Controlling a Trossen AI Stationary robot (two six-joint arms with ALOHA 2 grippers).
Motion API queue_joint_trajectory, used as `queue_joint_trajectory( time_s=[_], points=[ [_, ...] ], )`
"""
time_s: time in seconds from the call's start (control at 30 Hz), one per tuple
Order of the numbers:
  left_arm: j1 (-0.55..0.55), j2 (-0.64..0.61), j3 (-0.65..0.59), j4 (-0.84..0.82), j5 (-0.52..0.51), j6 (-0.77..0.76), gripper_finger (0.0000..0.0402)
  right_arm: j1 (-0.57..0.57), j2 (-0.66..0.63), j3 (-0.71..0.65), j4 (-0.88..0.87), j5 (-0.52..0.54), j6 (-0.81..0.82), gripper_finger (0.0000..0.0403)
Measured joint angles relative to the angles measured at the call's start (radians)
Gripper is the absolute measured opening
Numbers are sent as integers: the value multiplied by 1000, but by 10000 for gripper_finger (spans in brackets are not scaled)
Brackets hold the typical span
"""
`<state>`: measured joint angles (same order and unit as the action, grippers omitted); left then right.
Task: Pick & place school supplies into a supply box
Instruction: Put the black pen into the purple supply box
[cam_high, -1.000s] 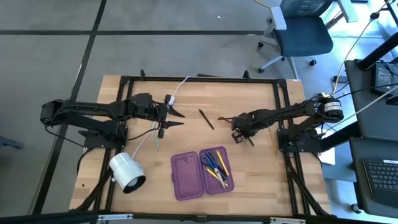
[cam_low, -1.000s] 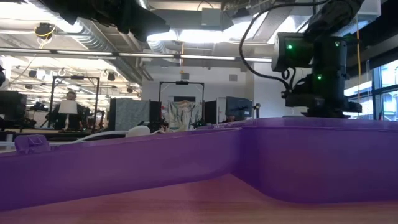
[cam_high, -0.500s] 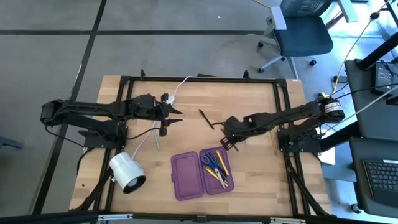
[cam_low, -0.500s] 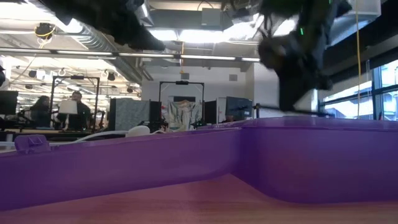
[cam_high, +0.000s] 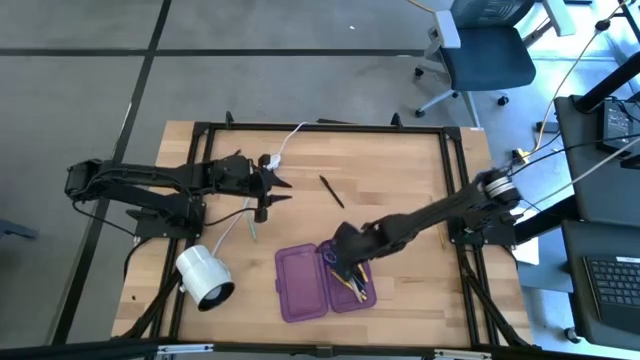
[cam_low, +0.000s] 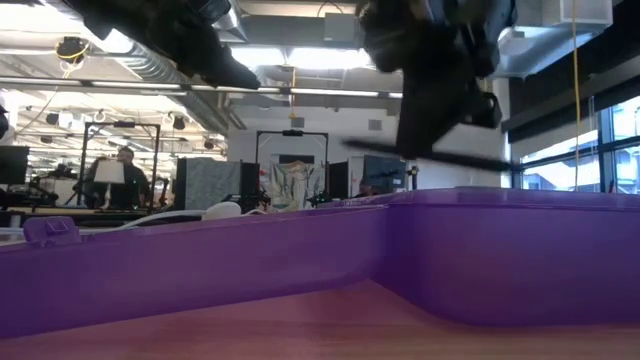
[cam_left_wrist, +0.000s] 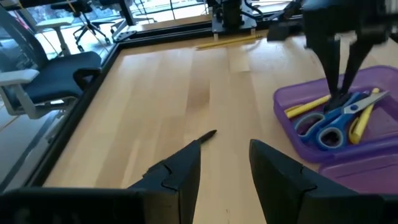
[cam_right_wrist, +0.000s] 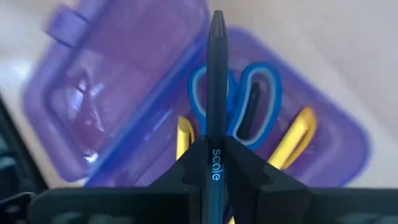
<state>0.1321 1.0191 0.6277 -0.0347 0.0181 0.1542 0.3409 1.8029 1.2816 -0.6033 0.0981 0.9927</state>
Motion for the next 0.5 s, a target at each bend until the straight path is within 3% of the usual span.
queue_joint_trajectory(
  time_s=[0.23,0.5],
  points=[
    [-6,0,0,-34,0,-41,130,26,125,72,-31,-23,57,44],
    [-7,0,0,-73,0,-40,130,31,156,73,-56,-76,129,54]
  ],
)
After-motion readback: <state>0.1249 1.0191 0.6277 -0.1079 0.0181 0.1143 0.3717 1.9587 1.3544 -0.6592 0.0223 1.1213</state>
